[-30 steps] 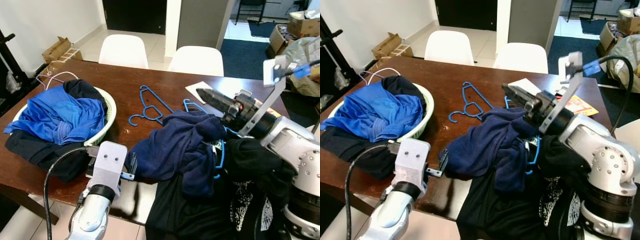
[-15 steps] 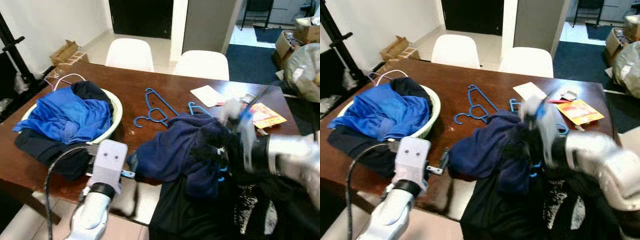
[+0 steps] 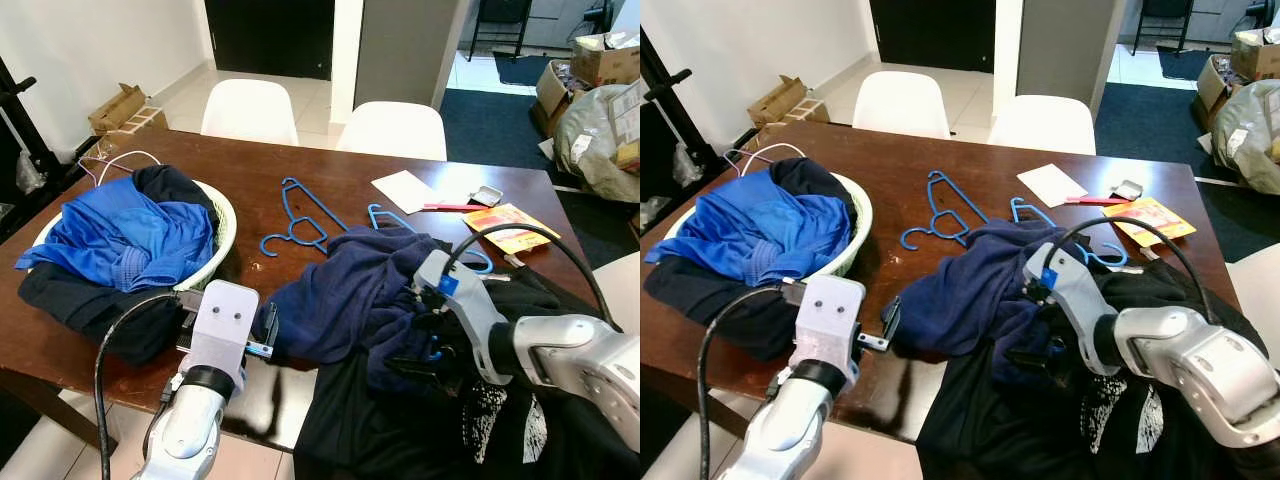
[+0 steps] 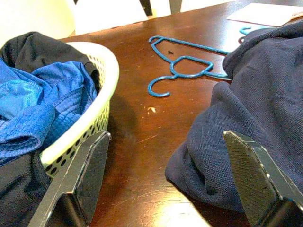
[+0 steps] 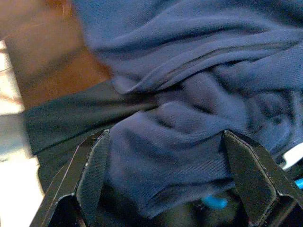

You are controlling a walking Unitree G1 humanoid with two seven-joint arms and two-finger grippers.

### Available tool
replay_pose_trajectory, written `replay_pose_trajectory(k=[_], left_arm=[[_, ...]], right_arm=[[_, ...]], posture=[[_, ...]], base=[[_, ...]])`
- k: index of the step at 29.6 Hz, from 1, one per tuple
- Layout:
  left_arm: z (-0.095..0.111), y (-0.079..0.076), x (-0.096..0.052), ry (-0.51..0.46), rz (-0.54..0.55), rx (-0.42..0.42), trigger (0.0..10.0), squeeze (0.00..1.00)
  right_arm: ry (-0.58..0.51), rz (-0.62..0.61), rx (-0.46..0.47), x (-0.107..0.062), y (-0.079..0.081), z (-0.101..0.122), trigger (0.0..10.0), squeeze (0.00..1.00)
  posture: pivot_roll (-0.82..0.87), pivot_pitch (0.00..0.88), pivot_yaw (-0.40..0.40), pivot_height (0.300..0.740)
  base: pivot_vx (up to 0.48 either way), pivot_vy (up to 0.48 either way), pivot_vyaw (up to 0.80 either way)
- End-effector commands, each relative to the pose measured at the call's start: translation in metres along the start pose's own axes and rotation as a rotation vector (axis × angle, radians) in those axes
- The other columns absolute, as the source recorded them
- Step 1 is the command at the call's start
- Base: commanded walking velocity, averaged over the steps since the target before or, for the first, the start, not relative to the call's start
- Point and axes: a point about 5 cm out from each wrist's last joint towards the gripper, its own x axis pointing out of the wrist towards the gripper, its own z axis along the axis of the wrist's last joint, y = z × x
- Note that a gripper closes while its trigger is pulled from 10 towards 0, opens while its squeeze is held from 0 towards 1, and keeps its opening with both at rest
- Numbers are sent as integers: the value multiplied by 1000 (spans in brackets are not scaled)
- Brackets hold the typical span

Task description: Hang hanger

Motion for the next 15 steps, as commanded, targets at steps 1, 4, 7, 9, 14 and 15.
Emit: replay_pose_trajectory(k=[1, 4, 7, 9, 14, 15], left_arm=[[-3, -1, -1, 9, -2, -1, 10000, 0], [-2, -1, -1, 7, 0, -2, 10000, 0], [-2, -1, -2, 6, 1, -2, 10000, 0], [-2, 0, -2, 5, 1, -3, 10000, 0], [-2, 0, -2, 5, 1, -3, 10000, 0], [-1, 1, -2, 5, 1, -2, 10000, 0]], right_arm=[[-20, -59, 11, 4, -7, 4, 10000, 0], [-67, -135, 40, 5, -18, 11, 10000, 0], [-90, -187, 60, 6, -25, 15, 10000, 0], [-92, -219, 74, 6, -28, 15, 10000, 0], [-55, -263, 78, 8, -30, 11, 10000, 0], [-27, -291, 76, 9, -32, 7, 10000, 0]], posture=[[14, 76, 12, 740], [14, 82, 14, 740], [13, 87, 19, 740], [14, 89, 18, 740], [15, 94, 19, 740], [17, 95, 19, 740]], base=[[0, 0, 0], [0, 0, 0], [0, 0, 0], [0, 0, 0], [0, 0, 0], [0, 0, 0]])
